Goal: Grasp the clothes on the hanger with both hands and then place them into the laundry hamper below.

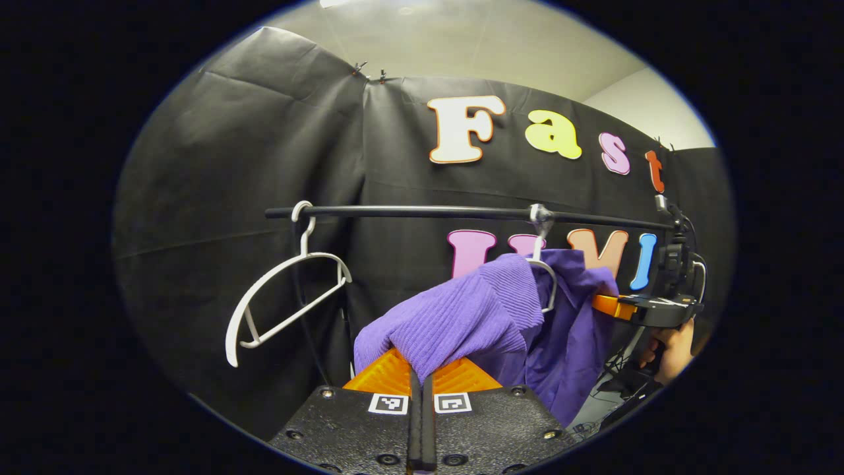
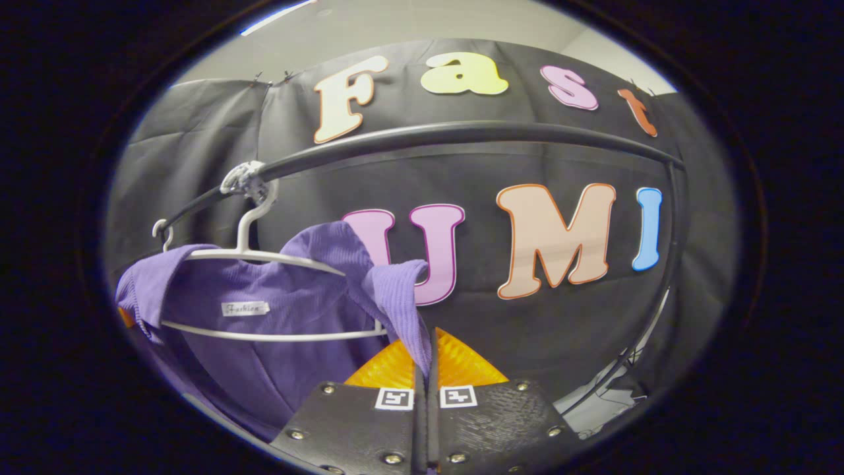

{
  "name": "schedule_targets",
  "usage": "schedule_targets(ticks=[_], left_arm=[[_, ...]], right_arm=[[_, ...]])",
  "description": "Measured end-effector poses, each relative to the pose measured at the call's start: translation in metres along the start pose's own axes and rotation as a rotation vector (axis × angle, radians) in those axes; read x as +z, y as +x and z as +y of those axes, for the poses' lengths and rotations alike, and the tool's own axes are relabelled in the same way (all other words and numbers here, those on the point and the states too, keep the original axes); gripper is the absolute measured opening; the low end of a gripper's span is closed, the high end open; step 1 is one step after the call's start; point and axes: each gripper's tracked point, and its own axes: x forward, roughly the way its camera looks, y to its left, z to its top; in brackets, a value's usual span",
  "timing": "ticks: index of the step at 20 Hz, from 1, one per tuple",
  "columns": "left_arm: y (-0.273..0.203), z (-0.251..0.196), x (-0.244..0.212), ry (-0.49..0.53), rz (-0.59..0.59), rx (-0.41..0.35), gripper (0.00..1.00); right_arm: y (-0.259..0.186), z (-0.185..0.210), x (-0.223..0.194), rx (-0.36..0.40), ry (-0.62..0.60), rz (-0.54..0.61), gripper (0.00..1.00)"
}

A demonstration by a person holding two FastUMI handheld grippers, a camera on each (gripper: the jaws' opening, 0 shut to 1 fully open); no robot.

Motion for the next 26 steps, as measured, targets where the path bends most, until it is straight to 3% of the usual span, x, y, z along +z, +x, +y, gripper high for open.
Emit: schedule_targets(ticks=[4,5,6,10,17,18,20,22,23,26], left_arm=[[0.015,0.020,0.032,0.010,-0.047,-0.008,0.00],[0.017,0.021,0.040,0.006,-0.054,-0.026,0.00],[0.019,0.023,0.051,0.007,-0.075,-0.037,0.00],[0.046,0.036,0.083,0.071,-0.163,-0.037,0.02],[0.091,0.038,0.056,0.086,-0.129,-0.071,0.00],[0.096,0.039,0.053,0.077,-0.124,-0.083,0.00],[0.106,0.039,0.047,0.054,-0.127,-0.105,0.02],[0.117,0.041,0.033,0.046,-0.112,-0.113,0.00],[0.121,0.044,0.024,0.045,-0.099,-0.111,0.00],[0.135,0.036,0.000,0.004,-0.047,-0.138,0.02]], right_arm=[[0.016,0.003,0.009,-0.001,0.000,-0.042,0.01],[0.020,0.005,0.011,-0.003,0.001,-0.055,0.05],[0.025,0.007,0.012,-0.005,-0.001,-0.061,0.00],[0.049,0.007,0.015,-0.037,-0.005,-0.077,0.00],[0.075,-0.023,0.020,-0.138,0.047,-0.130,0.01],[0.077,-0.026,0.019,-0.156,0.054,-0.147,0.05],[0.083,-0.029,0.014,-0.184,0.046,-0.162,0.01],[0.091,-0.029,0.003,-0.190,0.044,-0.150,0.05],[0.096,-0.029,-0.002,-0.194,0.045,-0.133,0.00],[0.105,-0.028,-0.019,-0.179,0.101,-0.095,0.01]])
